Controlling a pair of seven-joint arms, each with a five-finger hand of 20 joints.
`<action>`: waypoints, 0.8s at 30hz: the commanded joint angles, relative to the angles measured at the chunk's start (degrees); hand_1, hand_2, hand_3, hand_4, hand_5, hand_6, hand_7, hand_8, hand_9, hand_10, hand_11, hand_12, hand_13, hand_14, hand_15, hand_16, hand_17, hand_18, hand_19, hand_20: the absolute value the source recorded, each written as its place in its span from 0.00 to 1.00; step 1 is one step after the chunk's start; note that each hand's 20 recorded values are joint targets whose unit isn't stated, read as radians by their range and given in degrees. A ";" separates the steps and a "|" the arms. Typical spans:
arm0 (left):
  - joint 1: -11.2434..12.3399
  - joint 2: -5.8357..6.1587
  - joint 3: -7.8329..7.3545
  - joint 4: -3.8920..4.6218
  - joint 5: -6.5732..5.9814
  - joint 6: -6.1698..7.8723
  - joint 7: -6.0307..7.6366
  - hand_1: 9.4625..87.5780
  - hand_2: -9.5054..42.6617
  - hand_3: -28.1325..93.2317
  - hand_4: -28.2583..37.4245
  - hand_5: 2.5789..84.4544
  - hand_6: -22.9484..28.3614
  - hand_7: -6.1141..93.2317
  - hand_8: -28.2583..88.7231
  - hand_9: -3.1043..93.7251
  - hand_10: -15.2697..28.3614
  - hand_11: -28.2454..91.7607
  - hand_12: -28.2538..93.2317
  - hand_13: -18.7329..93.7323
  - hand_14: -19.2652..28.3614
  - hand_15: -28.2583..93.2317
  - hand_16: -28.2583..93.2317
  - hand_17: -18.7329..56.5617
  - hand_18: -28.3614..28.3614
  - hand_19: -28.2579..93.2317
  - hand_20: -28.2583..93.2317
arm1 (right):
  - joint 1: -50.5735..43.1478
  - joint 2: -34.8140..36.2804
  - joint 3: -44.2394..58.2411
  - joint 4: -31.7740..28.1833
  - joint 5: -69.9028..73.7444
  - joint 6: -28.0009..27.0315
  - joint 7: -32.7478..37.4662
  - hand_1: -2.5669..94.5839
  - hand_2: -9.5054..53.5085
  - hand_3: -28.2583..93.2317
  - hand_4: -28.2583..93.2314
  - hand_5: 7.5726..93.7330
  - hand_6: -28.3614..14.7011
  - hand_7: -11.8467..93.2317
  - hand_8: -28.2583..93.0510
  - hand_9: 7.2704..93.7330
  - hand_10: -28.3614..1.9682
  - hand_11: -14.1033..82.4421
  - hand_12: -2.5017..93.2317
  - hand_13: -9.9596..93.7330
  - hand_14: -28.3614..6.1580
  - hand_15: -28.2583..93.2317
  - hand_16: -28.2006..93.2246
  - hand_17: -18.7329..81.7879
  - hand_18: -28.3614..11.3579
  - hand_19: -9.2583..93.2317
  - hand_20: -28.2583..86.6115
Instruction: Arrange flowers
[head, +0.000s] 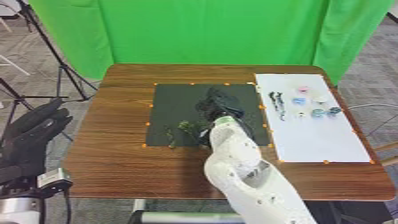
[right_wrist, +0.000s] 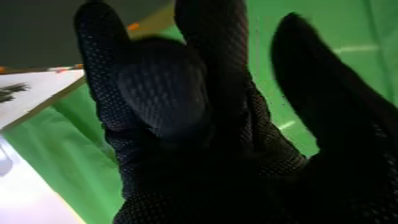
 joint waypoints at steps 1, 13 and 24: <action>0.27 -1.39 0.46 0.09 0.34 -0.13 0.25 0.25 0.22 0.88 0.17 0.41 0.62 0.24 0.14 0.34 0.76 0.55 0.29 0.32 0.88 0.74 0.10 0.09 0.86 0.68 0.30 | 5.77 8.10 5.72 2.28 4.68 -0.95 -0.24 0.35 0.17 0.85 0.06 0.58 0.29 0.23 0.16 0.78 0.29 0.65 0.30 0.87 0.46 0.78 0.41 0.66 0.14 0.90 0.01; -1.48 -1.26 1.33 0.24 1.71 -0.75 -0.26 0.25 0.22 0.88 0.17 0.41 0.62 0.24 0.14 0.34 0.76 0.55 0.30 0.32 0.88 0.74 0.10 0.09 0.86 0.68 0.30 | 10.61 14.25 5.65 10.21 8.77 -0.36 1.52 0.34 0.14 0.86 0.05 0.57 0.34 0.30 0.15 0.53 0.10 0.60 0.23 0.67 0.31 0.86 0.35 0.58 0.13 0.94 0.03; -2.76 -0.96 2.85 0.41 1.78 -0.83 -0.35 0.26 0.22 0.88 0.17 0.41 0.62 0.24 0.14 0.34 0.77 0.55 0.30 0.32 0.88 0.74 0.10 0.09 0.86 0.68 0.30 | 14.50 18.81 2.65 15.81 8.10 0.42 5.53 0.36 0.12 0.87 0.05 0.55 0.31 0.29 0.15 0.54 0.11 0.55 0.21 0.69 0.35 0.86 0.34 0.60 0.15 0.96 0.04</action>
